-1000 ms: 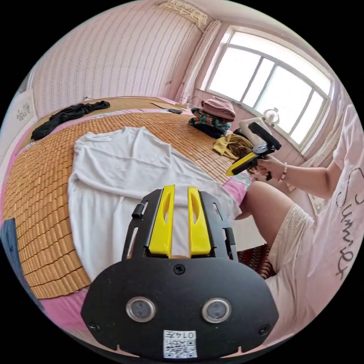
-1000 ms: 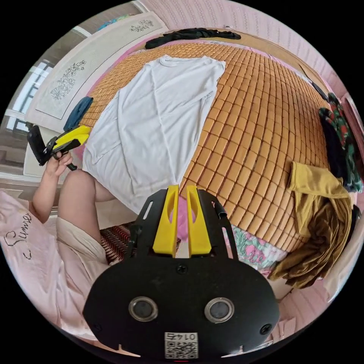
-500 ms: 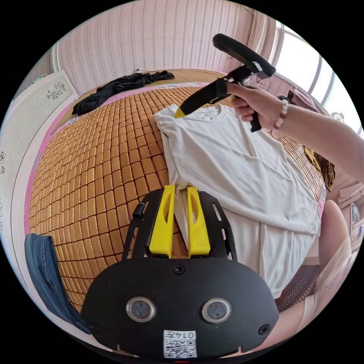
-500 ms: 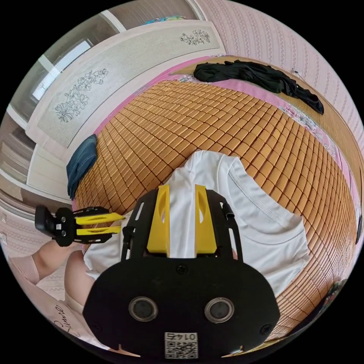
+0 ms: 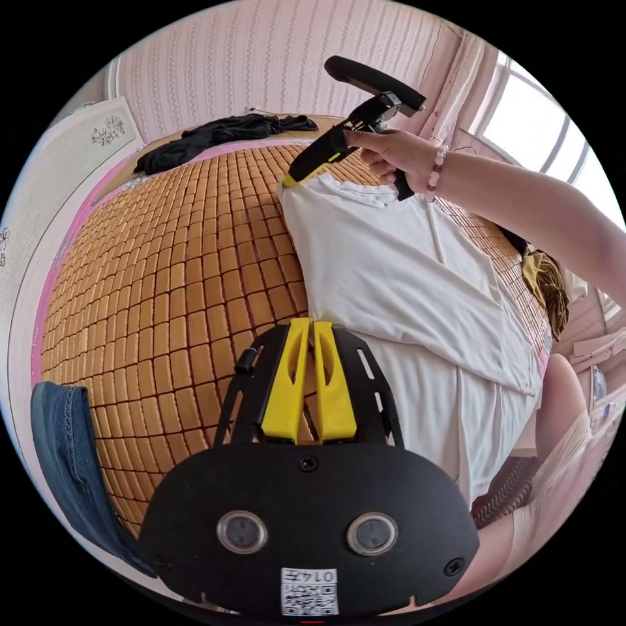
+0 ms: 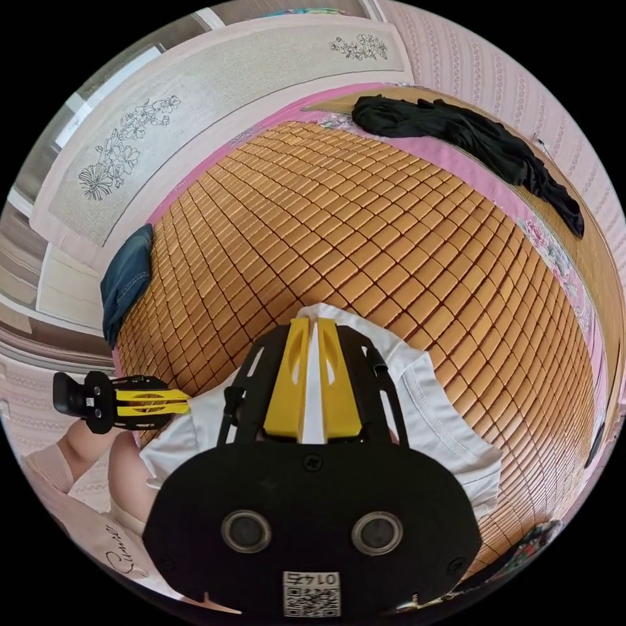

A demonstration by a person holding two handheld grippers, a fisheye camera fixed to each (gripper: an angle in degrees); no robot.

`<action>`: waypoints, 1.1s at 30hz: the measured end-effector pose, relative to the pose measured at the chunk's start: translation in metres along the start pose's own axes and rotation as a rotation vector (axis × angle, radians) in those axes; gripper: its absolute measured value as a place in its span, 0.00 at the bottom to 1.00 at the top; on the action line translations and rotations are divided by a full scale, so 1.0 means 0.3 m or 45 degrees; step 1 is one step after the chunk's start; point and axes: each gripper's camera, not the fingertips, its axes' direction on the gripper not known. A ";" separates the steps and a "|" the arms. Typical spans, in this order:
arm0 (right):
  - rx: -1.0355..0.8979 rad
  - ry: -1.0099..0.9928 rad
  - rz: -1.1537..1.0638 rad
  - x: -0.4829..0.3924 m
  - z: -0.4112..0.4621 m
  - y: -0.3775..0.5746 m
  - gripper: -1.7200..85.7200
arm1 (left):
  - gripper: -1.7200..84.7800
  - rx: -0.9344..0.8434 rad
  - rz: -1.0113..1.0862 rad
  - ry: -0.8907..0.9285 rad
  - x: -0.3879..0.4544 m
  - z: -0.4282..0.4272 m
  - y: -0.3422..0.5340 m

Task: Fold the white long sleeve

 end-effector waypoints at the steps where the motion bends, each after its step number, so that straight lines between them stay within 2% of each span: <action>1: -0.014 0.028 0.002 0.003 0.005 0.000 0.09 | 0.02 -0.013 -0.022 0.000 -0.016 -0.006 -0.006; 3: 0.030 0.107 0.038 0.036 -0.031 0.027 0.14 | 0.04 -0.011 -0.035 -0.007 -0.033 -0.021 -0.007; 7: 0.199 0.007 0.071 0.141 -0.174 0.149 0.14 | 0.07 -0.053 -0.046 -0.044 -0.097 -0.068 0.004; 9: 0.248 0.063 0.117 0.234 -0.266 0.288 0.13 | 0.08 -0.048 -0.061 -0.084 -0.140 -0.097 0.013; 15: 0.181 0.247 0.340 0.470 -0.333 0.677 0.14 | 0.08 0.123 -0.124 -0.051 -0.245 -0.147 -0.099; 17: 0.130 0.222 0.404 0.521 -0.304 0.744 0.16 | 0.09 0.154 -0.140 -0.010 -0.258 -0.121 -0.168; 19: 0.127 0.172 0.441 0.553 -0.278 0.786 0.17 | 0.13 0.170 -0.180 0.124 -0.275 -0.067 -0.264; 22: 0.158 0.182 0.513 0.591 -0.239 0.822 0.17 | 0.15 0.161 -0.231 0.126 -0.289 0.014 -0.363; 25: 0.134 0.212 0.602 0.630 -0.199 0.846 0.10 | 0.12 0.040 -0.234 0.097 -0.291 0.106 -0.435; 26: 0.159 0.177 0.587 0.636 -0.204 0.857 0.05 | 0.11 0.018 -0.229 0.102 -0.290 0.120 -0.445; 28: 0.166 0.150 0.593 0.654 -0.217 0.873 0.03 | 0.04 -0.002 -0.177 0.111 -0.276 0.133 -0.473; 30: 0.211 0.183 0.591 0.685 -0.262 0.903 0.03 | 0.02 -0.028 -0.198 0.062 -0.276 0.127 -0.498; 33: 0.281 0.134 0.640 0.746 -0.326 0.940 0.03 | 0.01 0.051 -0.213 0.021 -0.276 0.084 -0.537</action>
